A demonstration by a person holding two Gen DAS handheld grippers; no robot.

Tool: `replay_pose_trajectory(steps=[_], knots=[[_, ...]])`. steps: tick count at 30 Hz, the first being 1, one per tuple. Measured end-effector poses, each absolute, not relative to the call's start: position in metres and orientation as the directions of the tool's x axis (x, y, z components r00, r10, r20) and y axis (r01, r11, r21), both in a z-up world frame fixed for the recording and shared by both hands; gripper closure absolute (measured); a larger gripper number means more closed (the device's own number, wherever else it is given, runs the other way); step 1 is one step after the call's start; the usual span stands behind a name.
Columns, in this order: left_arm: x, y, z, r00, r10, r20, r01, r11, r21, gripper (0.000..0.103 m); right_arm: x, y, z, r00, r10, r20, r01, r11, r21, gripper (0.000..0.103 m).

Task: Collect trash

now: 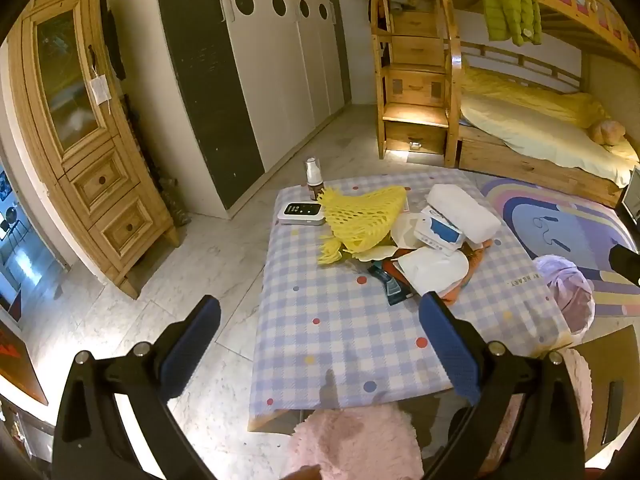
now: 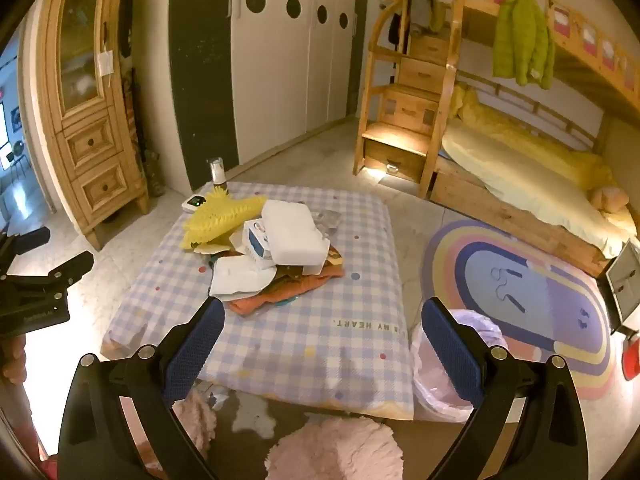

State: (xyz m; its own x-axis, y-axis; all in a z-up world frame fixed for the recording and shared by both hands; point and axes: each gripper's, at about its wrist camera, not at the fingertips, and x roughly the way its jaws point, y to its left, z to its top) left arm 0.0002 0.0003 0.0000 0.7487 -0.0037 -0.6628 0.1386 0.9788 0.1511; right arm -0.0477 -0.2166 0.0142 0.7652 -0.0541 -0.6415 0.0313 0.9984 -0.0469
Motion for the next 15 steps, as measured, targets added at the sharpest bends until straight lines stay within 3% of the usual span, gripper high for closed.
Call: replay_pose_trajectory(steps=[15], knots=[[-0.0014, 0.0036, -0.0024, 0.748, 0.001, -0.664, 0.137, 0.978, 0.157, 0.007, -0.0475, -0.2178, 0.0133, 0.758, -0.053, -0.650, 0.028, 0.998, -0.048, 0.006]])
